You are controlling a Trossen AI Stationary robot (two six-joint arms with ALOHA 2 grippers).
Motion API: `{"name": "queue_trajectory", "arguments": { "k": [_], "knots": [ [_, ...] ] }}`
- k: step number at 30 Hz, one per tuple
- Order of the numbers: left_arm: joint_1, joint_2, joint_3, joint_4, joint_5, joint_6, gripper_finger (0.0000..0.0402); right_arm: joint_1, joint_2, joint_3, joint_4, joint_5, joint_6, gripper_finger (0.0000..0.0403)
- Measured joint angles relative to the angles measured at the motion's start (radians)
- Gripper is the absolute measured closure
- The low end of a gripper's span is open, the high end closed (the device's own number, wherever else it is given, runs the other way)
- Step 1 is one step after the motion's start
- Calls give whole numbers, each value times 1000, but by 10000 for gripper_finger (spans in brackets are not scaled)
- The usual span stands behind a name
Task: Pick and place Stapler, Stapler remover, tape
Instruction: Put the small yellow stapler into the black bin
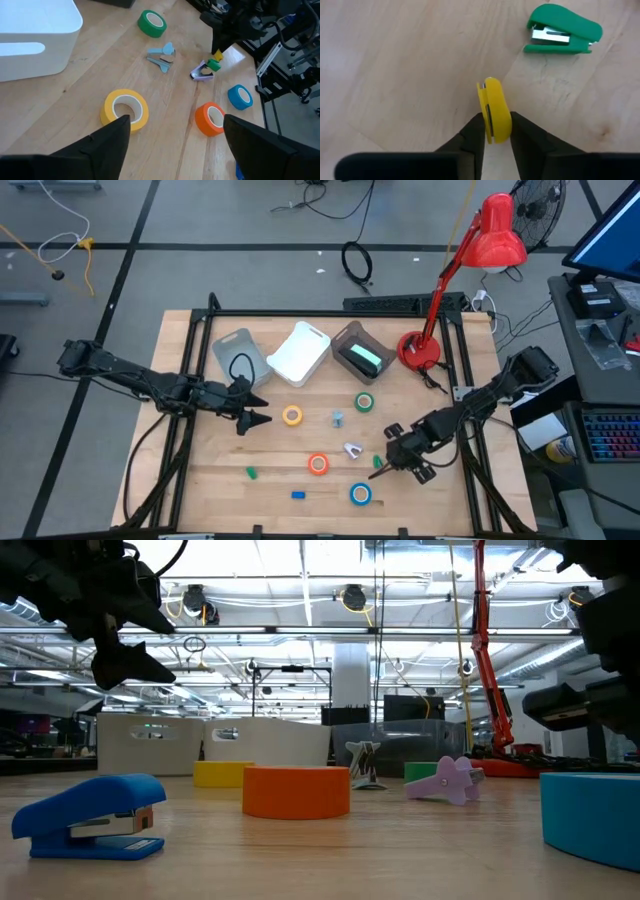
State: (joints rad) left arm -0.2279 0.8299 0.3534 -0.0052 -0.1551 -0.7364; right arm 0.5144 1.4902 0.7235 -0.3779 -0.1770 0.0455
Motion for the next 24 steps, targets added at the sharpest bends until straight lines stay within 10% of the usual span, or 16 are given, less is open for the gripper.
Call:
{"name": "queue_trajectory", "arguments": {
  "k": [16,24],
  "knots": [
    [0,0,0,0,-2,8,76,-129,-259,-3,-69,5,90,340],
    [0,0,0,1,-3,14,89,-296,-415,-3,77,189,122,338]
  ]
}}
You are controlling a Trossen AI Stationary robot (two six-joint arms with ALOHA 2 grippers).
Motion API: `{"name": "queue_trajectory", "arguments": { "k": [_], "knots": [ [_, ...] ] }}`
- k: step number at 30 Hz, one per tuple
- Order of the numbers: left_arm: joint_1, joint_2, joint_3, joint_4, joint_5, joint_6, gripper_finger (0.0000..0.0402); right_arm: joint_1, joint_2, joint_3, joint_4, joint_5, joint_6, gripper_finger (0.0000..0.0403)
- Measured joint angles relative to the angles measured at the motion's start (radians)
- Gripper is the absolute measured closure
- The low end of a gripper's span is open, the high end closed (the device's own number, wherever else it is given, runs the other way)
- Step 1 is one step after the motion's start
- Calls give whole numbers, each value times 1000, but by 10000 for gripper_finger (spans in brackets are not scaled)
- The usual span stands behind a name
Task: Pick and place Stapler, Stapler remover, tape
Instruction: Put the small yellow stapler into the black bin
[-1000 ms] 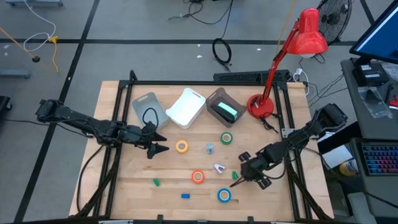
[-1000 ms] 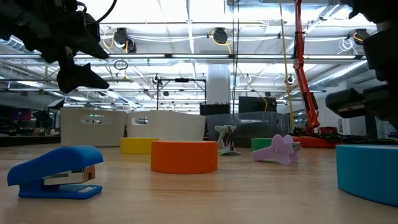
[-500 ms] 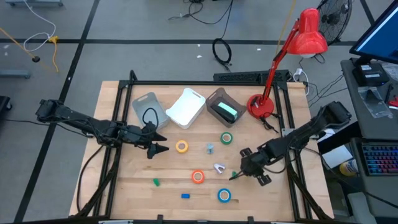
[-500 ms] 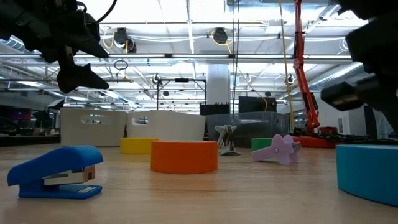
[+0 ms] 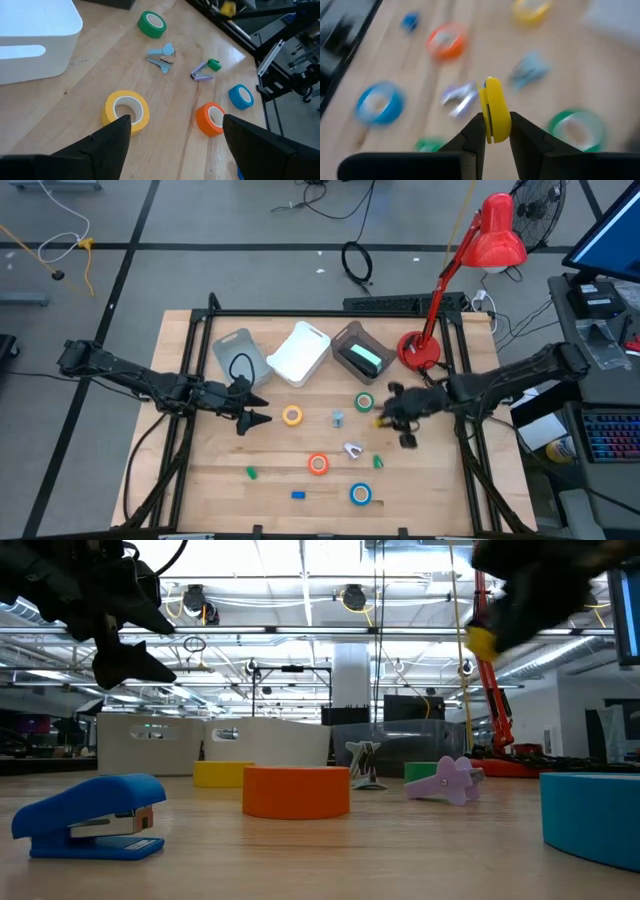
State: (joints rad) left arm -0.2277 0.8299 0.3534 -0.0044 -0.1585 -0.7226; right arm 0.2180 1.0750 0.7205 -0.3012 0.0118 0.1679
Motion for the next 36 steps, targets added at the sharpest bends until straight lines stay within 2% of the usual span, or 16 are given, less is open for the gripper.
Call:
{"name": "queue_trajectory", "arguments": {
  "k": [8,13,19,29,32,36],
  "knots": [
    [0,0,0,1,-9,1,77,-236,-3,1,277,147,-128,337],
    [0,1,0,6,-9,-2,75,-380,48,3,461,148,-151,339],
    [0,1,0,9,-10,3,86,-496,154,2,570,143,-98,335],
    [0,1,0,8,-34,7,84,-598,317,17,575,144,-8,333],
    [0,1,0,8,-35,7,79,-614,349,54,524,144,4,333],
    [0,1,0,8,-35,5,79,-624,363,121,336,144,4,334]
  ]
}}
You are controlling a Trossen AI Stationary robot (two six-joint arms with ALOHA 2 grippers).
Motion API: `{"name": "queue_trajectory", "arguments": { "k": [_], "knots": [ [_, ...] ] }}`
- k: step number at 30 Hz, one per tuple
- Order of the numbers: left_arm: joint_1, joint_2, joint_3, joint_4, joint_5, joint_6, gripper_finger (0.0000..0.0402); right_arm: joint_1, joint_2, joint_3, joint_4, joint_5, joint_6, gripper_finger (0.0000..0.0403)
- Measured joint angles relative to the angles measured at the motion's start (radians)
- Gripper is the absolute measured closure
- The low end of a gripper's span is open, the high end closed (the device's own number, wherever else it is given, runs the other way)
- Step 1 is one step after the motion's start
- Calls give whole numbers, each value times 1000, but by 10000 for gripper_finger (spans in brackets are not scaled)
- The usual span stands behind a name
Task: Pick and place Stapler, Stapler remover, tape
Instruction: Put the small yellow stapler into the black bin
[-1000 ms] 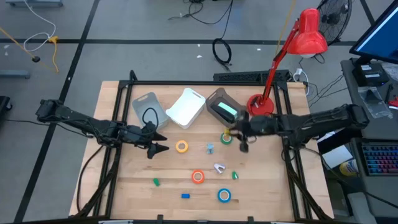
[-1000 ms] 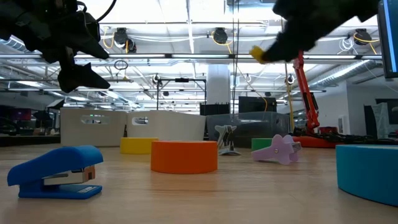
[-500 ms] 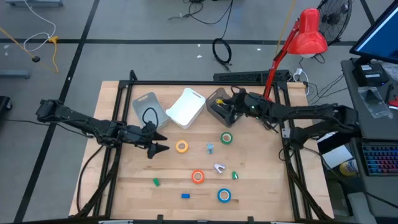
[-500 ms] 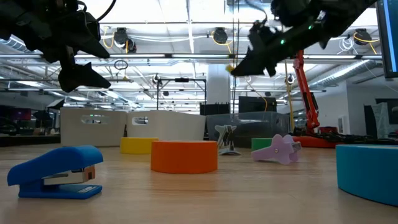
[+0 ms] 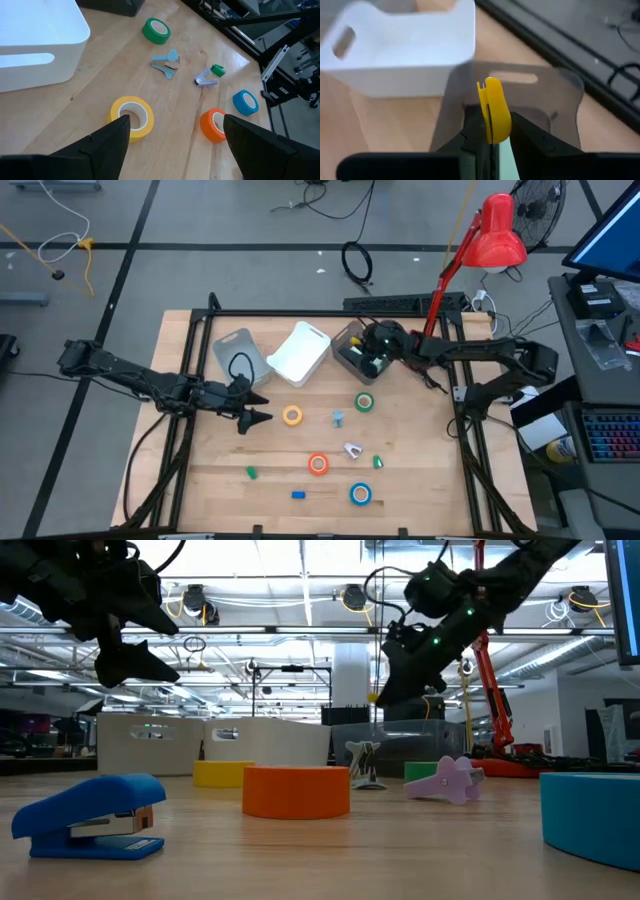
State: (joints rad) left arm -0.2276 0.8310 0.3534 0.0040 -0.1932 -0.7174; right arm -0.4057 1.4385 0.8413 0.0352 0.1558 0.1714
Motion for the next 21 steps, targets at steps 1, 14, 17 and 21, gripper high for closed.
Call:
{"name": "queue_trajectory", "arguments": {
  "k": [1,14,17,21],
  "knots": [
    [0,0,0,0,0,1,80,0,1,18,-50,0,-2,336],
    [0,0,0,-3,-8,14,87,-33,-4,56,-479,35,-11,334],
    [1,0,0,-3,-10,15,83,-45,-11,57,-482,55,0,338],
    [1,0,0,-2,-10,15,78,-53,-11,57,-495,54,24,335]
  ]
}}
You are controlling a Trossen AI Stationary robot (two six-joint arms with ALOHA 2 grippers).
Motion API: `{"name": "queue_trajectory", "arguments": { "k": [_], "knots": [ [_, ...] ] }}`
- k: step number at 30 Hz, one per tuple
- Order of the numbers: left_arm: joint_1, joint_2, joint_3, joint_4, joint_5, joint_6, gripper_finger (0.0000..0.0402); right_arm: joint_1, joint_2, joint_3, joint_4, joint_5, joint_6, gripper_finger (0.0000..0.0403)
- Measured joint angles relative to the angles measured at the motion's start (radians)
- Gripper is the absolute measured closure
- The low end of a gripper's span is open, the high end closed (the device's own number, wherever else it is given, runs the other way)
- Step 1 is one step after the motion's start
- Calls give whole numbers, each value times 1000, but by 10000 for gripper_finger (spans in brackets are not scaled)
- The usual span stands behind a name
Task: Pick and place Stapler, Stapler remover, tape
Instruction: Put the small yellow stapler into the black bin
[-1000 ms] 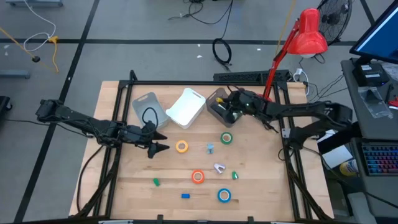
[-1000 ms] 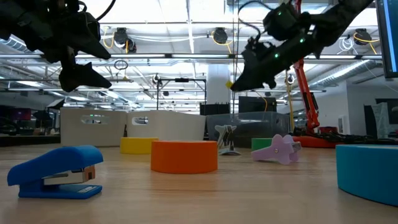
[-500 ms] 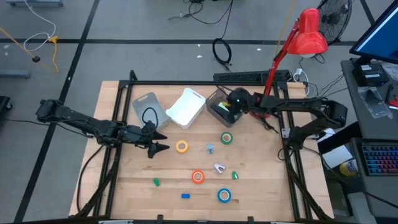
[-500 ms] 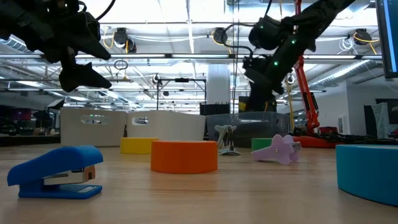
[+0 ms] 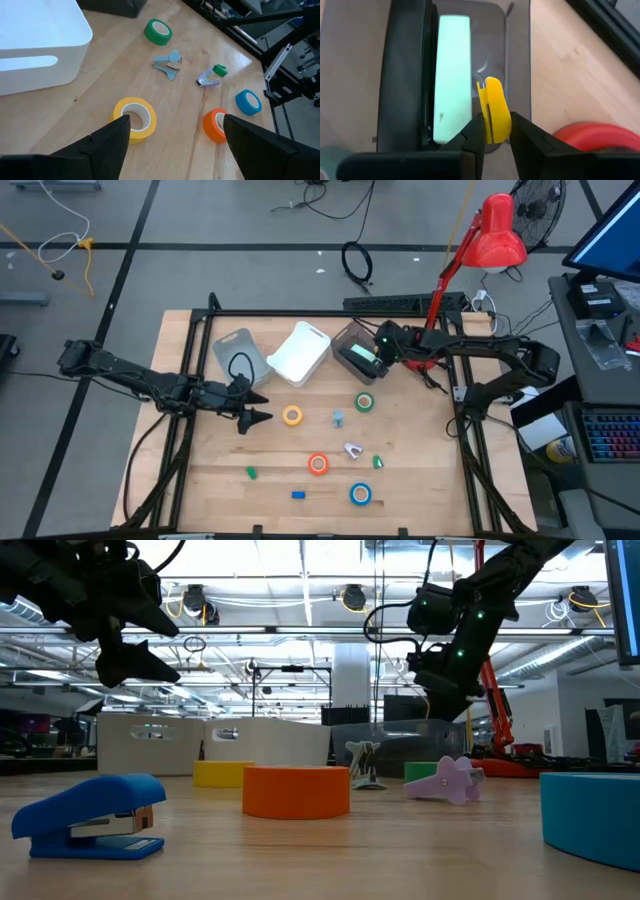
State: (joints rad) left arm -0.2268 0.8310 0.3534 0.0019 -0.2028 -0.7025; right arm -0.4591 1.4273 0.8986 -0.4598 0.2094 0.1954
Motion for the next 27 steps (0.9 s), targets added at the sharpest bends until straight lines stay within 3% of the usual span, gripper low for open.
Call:
{"name": "queue_trajectory", "arguments": {
  "k": [11,27],
  "knots": [
    [1,0,0,0,-1,0,74,0,0,0,-46,-4,3,332],
    [1,0,0,1,-1,-2,84,0,0,0,-46,-4,3,294]
  ]
}}
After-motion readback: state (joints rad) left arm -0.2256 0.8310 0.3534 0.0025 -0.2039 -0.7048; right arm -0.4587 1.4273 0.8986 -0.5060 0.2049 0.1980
